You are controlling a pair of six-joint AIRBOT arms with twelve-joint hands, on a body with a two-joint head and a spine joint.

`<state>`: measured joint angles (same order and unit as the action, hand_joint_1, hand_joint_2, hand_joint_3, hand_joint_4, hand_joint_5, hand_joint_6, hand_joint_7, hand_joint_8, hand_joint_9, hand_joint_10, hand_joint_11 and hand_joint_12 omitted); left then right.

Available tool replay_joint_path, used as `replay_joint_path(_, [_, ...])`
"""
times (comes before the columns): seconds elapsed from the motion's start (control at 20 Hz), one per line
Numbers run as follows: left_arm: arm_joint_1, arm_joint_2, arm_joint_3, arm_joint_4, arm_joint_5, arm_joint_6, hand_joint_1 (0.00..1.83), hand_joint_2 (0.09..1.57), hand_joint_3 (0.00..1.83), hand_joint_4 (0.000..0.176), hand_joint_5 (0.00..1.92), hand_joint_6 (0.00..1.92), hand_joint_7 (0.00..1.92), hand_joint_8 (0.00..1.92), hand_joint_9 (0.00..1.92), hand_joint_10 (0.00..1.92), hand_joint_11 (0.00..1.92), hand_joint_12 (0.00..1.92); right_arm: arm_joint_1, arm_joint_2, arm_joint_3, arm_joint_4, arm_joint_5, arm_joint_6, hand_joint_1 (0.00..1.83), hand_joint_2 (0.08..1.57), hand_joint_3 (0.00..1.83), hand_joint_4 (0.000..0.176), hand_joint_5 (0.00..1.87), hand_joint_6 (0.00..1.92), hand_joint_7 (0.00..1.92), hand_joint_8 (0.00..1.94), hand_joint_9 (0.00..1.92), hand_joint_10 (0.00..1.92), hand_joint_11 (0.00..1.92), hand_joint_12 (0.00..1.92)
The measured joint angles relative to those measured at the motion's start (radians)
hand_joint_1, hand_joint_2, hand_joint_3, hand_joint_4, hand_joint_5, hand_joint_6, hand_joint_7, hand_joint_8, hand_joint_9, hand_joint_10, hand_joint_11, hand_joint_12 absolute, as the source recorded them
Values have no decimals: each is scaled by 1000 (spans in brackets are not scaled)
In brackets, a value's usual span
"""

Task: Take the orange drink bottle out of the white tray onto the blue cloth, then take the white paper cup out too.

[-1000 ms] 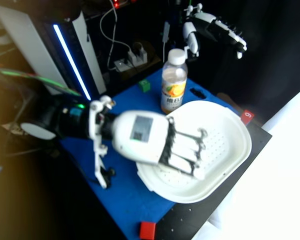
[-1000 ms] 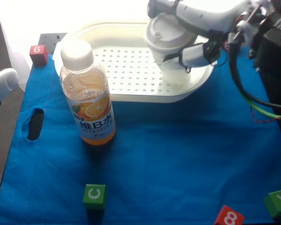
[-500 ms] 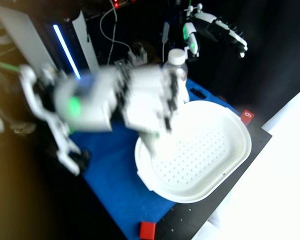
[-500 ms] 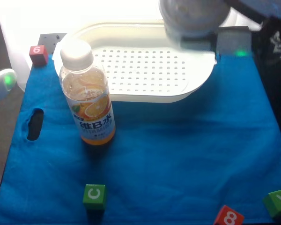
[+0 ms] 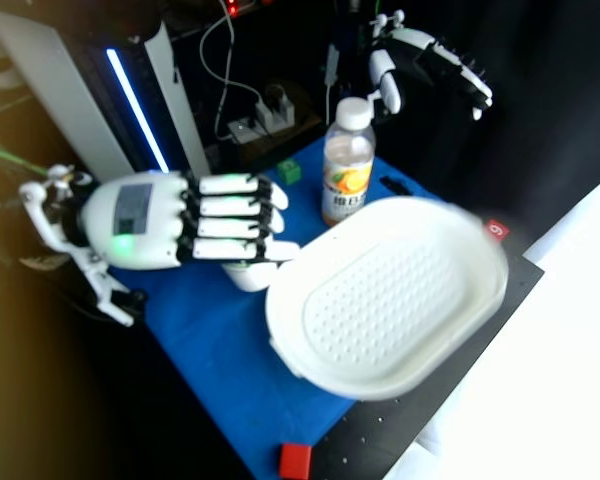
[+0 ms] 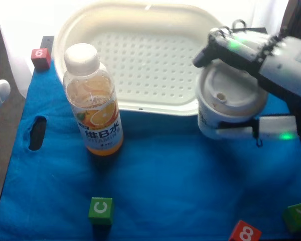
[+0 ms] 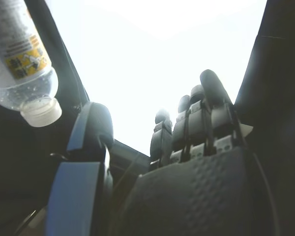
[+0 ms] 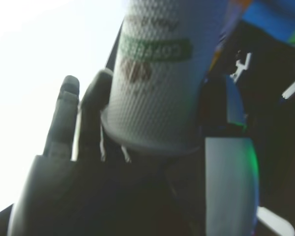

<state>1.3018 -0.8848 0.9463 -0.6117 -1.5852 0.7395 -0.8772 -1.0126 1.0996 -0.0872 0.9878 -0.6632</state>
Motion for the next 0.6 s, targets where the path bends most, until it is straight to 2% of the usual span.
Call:
replay_joint_path(0.05, [0, -1, 0, -5, -2, 0, 693, 1260, 0, 93, 132, 3, 99, 2, 106, 0, 0, 714, -18, -9, 5, 24, -4, 3, 852, 1242, 9, 0, 0, 1014, 0, 1121, 97, 1578, 64, 1921])
replay_joint_path(0.15, [0, -2, 0, 0, -3, -1, 649, 1256, 0, 97, 120, 0, 89, 0, 103, 2, 0, 795, -48, -23, 14, 66, -24, 13, 804, 1247, 8, 0, 0, 792, 42, 803, 72, 1279, 2, 1861])
replay_joint_path(0.25, [0, -2, 0, 3, -4, -1, 623, 1241, 0, 103, 116, 1, 103, 2, 116, 7, 0, 876, -49, -21, 17, 62, -26, 9, 808, 1262, 9, 0, 0, 730, 39, 653, 51, 1262, 0, 1912])
replay_joint_path(0.3, [0, -2, 0, 2, -5, -1, 639, 1232, 0, 107, 118, 2, 105, 1, 114, 6, 0, 851, -49, -21, 17, 61, -27, 9, 772, 1272, 9, 0, 0, 677, 28, 697, 20, 1273, 0, 1915])
replay_joint_path(0.35, [0, -2, 0, 2, -6, -1, 684, 1233, 0, 107, 123, 4, 99, 0, 109, 3, 0, 842, -49, -21, 17, 60, -27, 8, 743, 1276, 8, 0, 0, 655, 9, 891, 3, 1307, 0, 1920])
replay_joint_path(0.45, [0, -2, 0, 1, -6, -1, 703, 1236, 0, 114, 136, 7, 113, 5, 118, 7, 0, 832, -49, -21, 17, 60, -27, 8, 704, 1288, 12, 0, 0, 622, 0, 911, 12, 1311, 0, 1898])
replay_joint_path(0.5, [0, -2, 0, 2, -6, -1, 711, 1250, 5, 103, 134, 5, 115, 5, 118, 7, 0, 829, -49, -21, 17, 61, -28, 7, 695, 1287, 8, 0, 0, 625, 0, 933, 36, 1295, 0, 1848])
replay_joint_path(0.55, [0, -2, 0, 2, -6, -1, 711, 1250, 5, 103, 134, 5, 115, 5, 118, 7, 0, 829, -49, -21, 17, 60, -28, 6, 695, 1287, 8, 0, 0, 625, 0, 933, 36, 1295, 0, 1848])
replay_joint_path(0.6, [0, -2, 0, 2, -6, -1, 708, 1253, 3, 100, 130, 2, 106, 0, 108, 2, 0, 774, -49, -17, 15, 57, -29, 6, 729, 1282, 4, 0, 0, 716, 0, 1114, 54, 1330, 0, 1895])
